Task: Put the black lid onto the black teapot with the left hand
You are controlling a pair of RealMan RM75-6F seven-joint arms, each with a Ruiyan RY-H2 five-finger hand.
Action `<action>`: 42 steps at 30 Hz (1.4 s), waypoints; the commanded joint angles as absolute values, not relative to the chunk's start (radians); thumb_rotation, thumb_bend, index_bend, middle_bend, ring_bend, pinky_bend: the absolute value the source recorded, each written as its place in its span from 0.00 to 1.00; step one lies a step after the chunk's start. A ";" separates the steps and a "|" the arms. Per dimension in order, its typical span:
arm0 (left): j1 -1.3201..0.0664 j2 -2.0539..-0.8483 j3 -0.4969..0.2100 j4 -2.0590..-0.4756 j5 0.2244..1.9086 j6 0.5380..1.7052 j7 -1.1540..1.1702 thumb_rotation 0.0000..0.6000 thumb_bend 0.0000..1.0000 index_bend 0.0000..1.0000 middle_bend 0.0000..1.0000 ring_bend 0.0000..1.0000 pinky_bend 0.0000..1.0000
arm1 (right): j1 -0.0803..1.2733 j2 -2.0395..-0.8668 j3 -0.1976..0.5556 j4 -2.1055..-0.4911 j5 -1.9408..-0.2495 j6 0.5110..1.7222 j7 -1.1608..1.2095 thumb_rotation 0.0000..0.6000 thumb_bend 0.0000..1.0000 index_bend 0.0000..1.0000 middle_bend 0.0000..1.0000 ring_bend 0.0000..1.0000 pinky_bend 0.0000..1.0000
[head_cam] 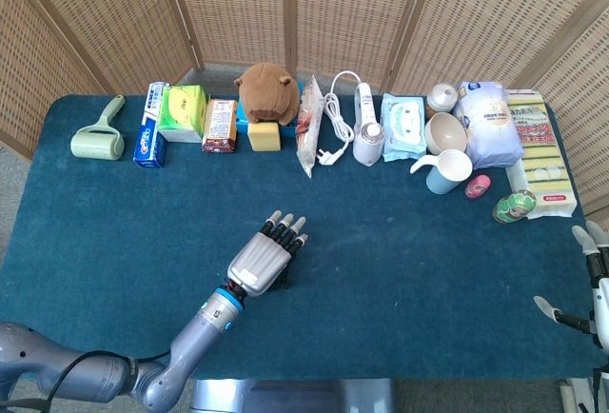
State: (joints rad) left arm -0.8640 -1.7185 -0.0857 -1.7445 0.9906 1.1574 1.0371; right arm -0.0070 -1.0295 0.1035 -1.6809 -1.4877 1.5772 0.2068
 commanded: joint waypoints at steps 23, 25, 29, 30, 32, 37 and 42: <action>-0.874 -1.716 -0.109 -1.759 1.015 1.172 0.993 1.00 0.21 0.12 0.00 0.00 0.07 | -0.010 -1.024 0.103 -1.684 -1.487 1.580 0.217 1.00 0.13 0.00 0.00 0.00 0.00; -0.876 -1.716 -0.110 -1.754 1.026 1.171 0.986 1.00 0.21 0.12 0.00 0.00 0.07 | -0.009 -1.025 0.103 -1.683 -1.487 1.578 0.214 1.00 0.13 0.00 0.00 0.00 0.00; -0.882 -1.732 -0.115 -1.732 1.030 1.167 0.982 1.00 0.21 0.12 0.00 0.00 0.07 | -0.009 -1.027 0.102 -1.684 -1.490 1.577 0.208 1.00 0.13 0.00 0.00 0.00 0.00; -0.884 -1.737 -0.117 -1.727 1.026 1.163 0.980 1.00 0.21 0.12 0.00 0.00 0.07 | -0.009 -1.027 0.101 -1.684 -1.490 1.577 0.208 1.00 0.13 0.00 0.00 0.00 0.00; -0.889 -1.748 -0.120 -1.713 1.016 1.155 0.982 1.00 0.21 0.12 0.00 0.00 0.07 | -0.010 -1.027 0.102 -1.684 -1.488 1.579 0.210 1.00 0.13 0.00 0.00 0.00 0.00; -0.894 -1.767 -0.120 -1.692 0.989 1.152 0.999 1.00 0.20 0.12 0.00 0.00 0.07 | -0.009 -1.025 0.105 -1.681 -1.482 1.576 0.217 1.00 0.13 0.00 0.00 0.00 0.00; -0.894 -1.772 -0.117 -1.683 0.981 1.155 1.006 1.00 0.21 0.12 0.00 0.00 0.07 | -0.008 -1.024 0.105 -1.680 -1.484 1.575 0.219 1.00 0.13 0.00 0.00 0.00 0.00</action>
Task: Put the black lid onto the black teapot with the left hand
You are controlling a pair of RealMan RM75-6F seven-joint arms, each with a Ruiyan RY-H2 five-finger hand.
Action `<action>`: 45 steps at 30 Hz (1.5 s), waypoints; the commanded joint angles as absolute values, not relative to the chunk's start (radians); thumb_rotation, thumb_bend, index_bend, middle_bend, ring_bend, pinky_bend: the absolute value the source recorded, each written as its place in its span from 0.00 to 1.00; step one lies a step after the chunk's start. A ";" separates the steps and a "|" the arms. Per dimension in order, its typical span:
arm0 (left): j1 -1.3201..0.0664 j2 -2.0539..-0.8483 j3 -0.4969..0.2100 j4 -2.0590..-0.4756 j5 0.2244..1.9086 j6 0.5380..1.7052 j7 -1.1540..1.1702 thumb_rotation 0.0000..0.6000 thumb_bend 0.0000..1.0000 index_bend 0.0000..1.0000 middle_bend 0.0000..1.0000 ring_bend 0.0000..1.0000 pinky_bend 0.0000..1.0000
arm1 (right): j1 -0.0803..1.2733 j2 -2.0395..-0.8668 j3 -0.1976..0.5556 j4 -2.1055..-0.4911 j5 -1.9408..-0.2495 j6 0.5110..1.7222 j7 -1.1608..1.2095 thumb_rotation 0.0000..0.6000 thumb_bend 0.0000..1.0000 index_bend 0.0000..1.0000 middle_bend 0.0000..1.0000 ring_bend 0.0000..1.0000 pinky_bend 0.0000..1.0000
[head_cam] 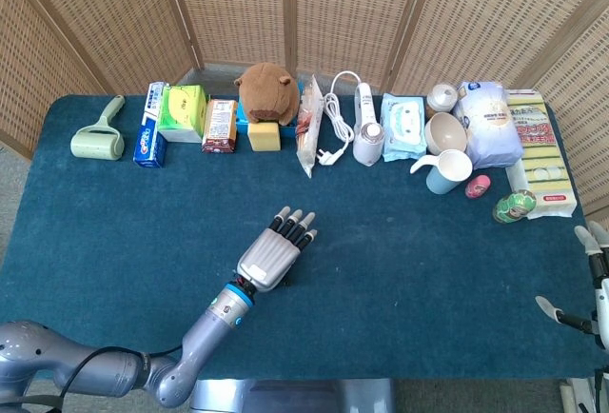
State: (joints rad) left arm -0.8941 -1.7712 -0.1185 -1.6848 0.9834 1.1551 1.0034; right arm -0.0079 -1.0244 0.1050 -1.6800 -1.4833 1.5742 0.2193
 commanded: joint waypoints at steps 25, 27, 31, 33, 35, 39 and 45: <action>-0.801 -1.460 -0.108 -1.932 1.085 1.307 0.980 1.00 0.09 0.00 0.00 0.00 0.07 | -0.008 -1.028 0.103 -1.682 -1.488 1.576 0.208 1.00 0.13 0.00 0.00 0.00 0.00; -0.768 -1.391 -0.093 -1.959 1.109 1.329 0.944 1.00 0.08 0.00 0.00 0.00 0.07 | -0.008 -1.028 0.102 -1.682 -1.488 1.576 0.205 1.00 0.13 0.00 0.00 0.00 0.00; -0.674 -1.229 -0.050 -1.991 1.185 1.392 0.803 1.00 0.09 0.00 0.00 0.00 0.07 | -0.007 -1.030 0.101 -1.684 -1.488 1.574 0.196 1.00 0.13 0.00 0.00 0.00 0.00; -0.618 -1.143 -0.022 -1.985 1.245 1.424 0.688 1.00 0.09 0.00 0.00 0.00 0.07 | -0.006 -1.032 0.101 -1.686 -1.488 1.574 0.190 1.00 0.13 0.00 0.00 0.00 0.00; -0.566 -1.077 0.001 -1.960 1.298 1.455 0.568 1.00 0.09 0.00 0.00 0.00 0.07 | -0.006 -1.035 0.101 -1.688 -1.489 1.574 0.182 1.00 0.13 0.00 0.00 0.00 0.00; -0.456 -1.006 0.024 -1.901 1.324 1.530 0.335 1.00 0.08 0.00 0.00 0.00 0.07 | -0.004 -1.040 0.100 -1.690 -1.490 1.573 0.166 1.00 0.13 0.00 0.00 0.00 0.00; -0.307 -0.986 0.077 -1.795 1.370 1.611 0.067 1.00 0.09 0.00 0.00 0.00 0.07 | -0.006 -1.044 0.103 -1.692 -1.489 1.581 0.149 1.00 0.13 0.00 0.00 0.00 0.00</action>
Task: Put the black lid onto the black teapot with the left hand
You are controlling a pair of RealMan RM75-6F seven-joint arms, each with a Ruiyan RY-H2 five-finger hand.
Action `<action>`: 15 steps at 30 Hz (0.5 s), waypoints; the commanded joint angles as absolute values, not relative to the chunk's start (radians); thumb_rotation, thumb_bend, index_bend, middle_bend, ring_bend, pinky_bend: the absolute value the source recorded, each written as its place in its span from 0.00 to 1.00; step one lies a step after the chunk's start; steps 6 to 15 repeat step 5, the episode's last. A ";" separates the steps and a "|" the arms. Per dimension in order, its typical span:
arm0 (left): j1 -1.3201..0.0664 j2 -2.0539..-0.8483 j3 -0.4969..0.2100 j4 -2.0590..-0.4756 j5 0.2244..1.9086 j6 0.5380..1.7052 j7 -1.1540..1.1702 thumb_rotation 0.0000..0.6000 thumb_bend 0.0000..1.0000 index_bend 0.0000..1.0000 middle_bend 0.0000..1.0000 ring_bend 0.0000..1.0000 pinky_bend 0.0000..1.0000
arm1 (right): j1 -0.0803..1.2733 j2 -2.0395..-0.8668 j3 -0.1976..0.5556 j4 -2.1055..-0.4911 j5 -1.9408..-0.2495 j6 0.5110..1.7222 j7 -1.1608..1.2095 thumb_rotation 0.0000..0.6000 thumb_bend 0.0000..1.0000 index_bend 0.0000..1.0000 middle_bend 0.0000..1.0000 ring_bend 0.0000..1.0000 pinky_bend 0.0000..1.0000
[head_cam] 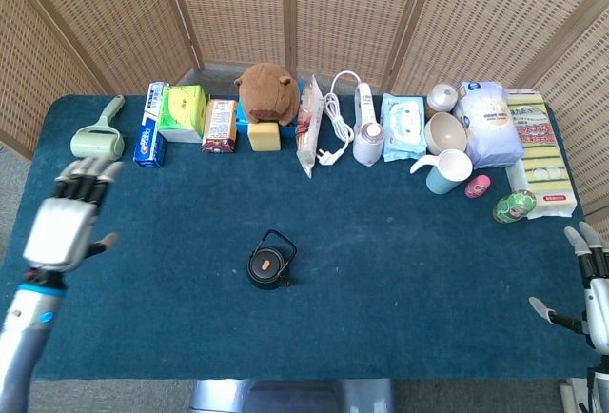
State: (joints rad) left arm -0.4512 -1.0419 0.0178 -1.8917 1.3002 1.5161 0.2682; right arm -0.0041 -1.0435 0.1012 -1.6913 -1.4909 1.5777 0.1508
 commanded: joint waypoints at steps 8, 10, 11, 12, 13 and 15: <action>-0.214 -1.023 0.117 -1.707 1.417 1.655 -0.029 1.00 0.08 0.00 0.00 0.00 0.07 | -0.013 -1.040 0.106 -1.692 -1.486 1.596 0.145 1.00 0.13 0.01 0.00 0.00 0.00; -0.214 -1.023 0.117 -1.707 1.417 1.655 -0.029 1.00 0.08 0.00 0.00 0.00 0.07 | -0.013 -1.040 0.106 -1.692 -1.486 1.596 0.145 1.00 0.13 0.01 0.00 0.00 0.00; -0.214 -1.023 0.117 -1.707 1.417 1.655 -0.029 1.00 0.08 0.00 0.00 0.00 0.07 | -0.013 -1.040 0.106 -1.692 -1.486 1.596 0.145 1.00 0.13 0.01 0.00 0.00 0.00; -0.214 -1.023 0.117 -1.707 1.417 1.655 -0.029 1.00 0.08 0.00 0.00 0.00 0.07 | -0.013 -1.040 0.106 -1.692 -1.486 1.596 0.145 1.00 0.13 0.01 0.00 0.00 0.00; -0.214 -1.023 0.117 -1.707 1.417 1.655 -0.029 1.00 0.08 0.00 0.00 0.00 0.07 | -0.013 -1.040 0.106 -1.692 -1.486 1.596 0.145 1.00 0.13 0.01 0.00 0.00 0.00; -0.214 -1.023 0.117 -1.707 1.417 1.655 -0.029 1.00 0.08 0.00 0.00 0.00 0.07 | -0.013 -1.040 0.106 -1.692 -1.486 1.596 0.145 1.00 0.13 0.01 0.00 0.00 0.00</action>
